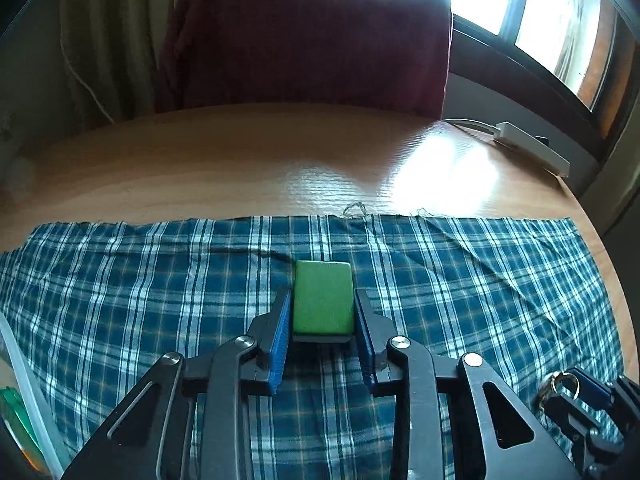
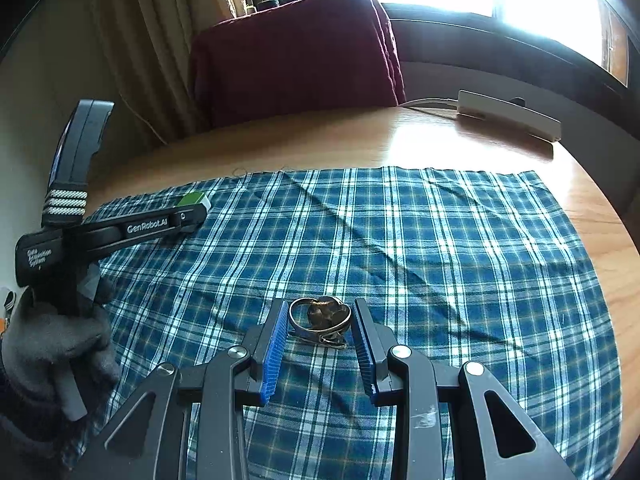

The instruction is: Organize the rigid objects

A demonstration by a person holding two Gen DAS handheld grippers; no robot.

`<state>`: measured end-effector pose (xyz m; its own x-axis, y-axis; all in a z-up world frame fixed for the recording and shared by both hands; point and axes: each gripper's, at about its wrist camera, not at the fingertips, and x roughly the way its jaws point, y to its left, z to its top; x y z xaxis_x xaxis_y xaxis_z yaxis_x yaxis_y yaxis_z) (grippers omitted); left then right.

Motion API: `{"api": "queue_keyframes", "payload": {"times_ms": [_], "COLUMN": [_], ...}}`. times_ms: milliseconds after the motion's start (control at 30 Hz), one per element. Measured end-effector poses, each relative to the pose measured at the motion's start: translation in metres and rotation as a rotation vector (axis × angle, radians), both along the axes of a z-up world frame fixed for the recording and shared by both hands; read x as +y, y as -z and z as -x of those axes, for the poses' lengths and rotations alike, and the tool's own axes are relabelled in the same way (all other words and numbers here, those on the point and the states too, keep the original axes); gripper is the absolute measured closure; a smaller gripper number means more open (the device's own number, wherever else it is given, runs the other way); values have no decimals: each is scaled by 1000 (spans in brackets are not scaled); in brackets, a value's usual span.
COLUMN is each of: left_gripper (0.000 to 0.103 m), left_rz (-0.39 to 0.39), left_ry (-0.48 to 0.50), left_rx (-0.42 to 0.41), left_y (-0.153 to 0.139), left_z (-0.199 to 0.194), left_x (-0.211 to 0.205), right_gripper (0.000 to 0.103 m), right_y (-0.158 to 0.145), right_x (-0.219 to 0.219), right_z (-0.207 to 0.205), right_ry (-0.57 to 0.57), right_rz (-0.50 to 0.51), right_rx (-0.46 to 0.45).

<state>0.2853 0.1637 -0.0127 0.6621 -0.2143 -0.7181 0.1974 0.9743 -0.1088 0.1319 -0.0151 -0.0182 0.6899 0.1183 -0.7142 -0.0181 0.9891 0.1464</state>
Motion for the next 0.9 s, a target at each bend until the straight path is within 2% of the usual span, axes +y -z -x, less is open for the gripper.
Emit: {"api": "queue_keyframes", "payload": {"times_ms": [200, 433, 700, 800, 900], "left_gripper": [73, 74, 73, 70, 54], "left_rz": [15, 31, 65, 94, 90], "left_ry": [14, 30, -6, -17, -14], "left_rx": [-43, -131, -92, -47, -34], "left_y": [-4, -26, -20, -13, -10], "left_z": [29, 71, 77, 69, 65], "left_x": [6, 8, 27, 34, 32], "right_gripper": [69, 69, 69, 69, 69], "right_y": [-4, -14, -12, -11, -9], "right_x": [-1, 3, 4, 3, 2], "right_z": [1, 8, 9, 9, 8], "right_ry": [-5, -18, 4, 8, 6], "right_rz": [-11, -18, -5, -7, -12], "right_rx": [-31, -69, -67, -65, -59]}}
